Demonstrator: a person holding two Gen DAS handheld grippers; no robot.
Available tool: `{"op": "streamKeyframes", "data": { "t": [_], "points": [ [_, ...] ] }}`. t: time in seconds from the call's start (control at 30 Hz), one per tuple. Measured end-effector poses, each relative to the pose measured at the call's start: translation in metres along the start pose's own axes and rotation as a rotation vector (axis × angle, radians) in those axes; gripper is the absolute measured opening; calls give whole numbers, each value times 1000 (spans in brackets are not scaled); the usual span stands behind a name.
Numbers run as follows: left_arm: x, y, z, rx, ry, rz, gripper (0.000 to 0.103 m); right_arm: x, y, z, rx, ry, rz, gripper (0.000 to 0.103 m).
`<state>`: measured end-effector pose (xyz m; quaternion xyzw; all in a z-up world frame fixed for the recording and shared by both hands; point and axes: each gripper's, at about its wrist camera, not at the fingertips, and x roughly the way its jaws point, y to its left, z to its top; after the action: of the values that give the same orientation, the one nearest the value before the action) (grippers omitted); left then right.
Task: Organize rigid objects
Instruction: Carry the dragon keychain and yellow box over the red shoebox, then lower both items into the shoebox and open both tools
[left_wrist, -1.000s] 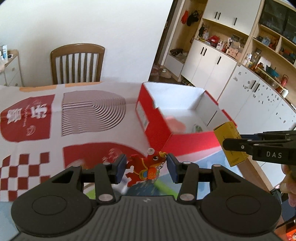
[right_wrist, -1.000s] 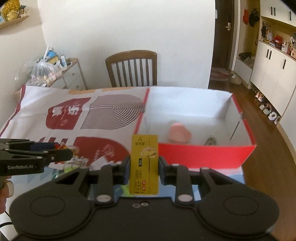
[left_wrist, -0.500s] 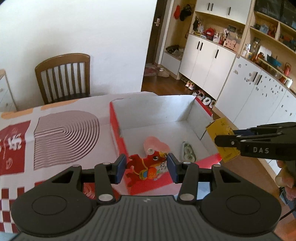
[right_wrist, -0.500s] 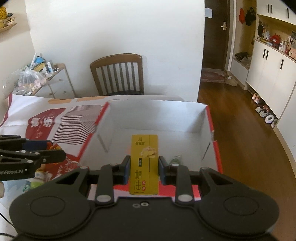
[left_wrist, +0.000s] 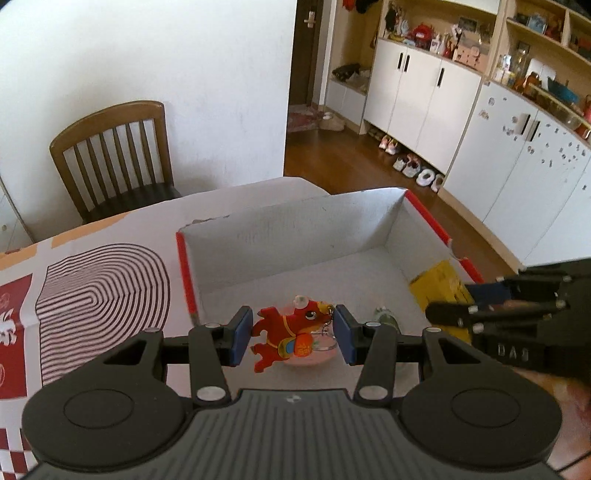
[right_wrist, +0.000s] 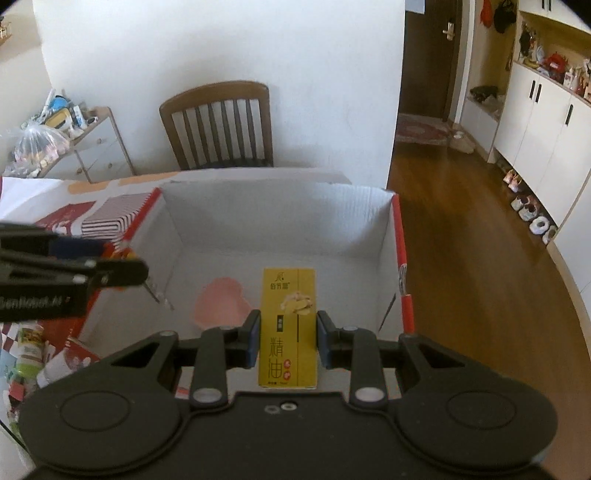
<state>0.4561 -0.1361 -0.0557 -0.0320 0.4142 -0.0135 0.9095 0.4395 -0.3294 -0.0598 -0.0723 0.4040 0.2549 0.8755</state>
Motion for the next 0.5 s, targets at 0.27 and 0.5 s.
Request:
{"op": "streamKeyframes", "data": {
  "t": [0.27,0.5],
  "points": [
    [48,-11,21,46,64,36,47,31,-3,-1,-44,60,2,29],
    [82,-19,30,39,113,19,47,48,-4,-2,-74,120,17,29]
  ]
}}
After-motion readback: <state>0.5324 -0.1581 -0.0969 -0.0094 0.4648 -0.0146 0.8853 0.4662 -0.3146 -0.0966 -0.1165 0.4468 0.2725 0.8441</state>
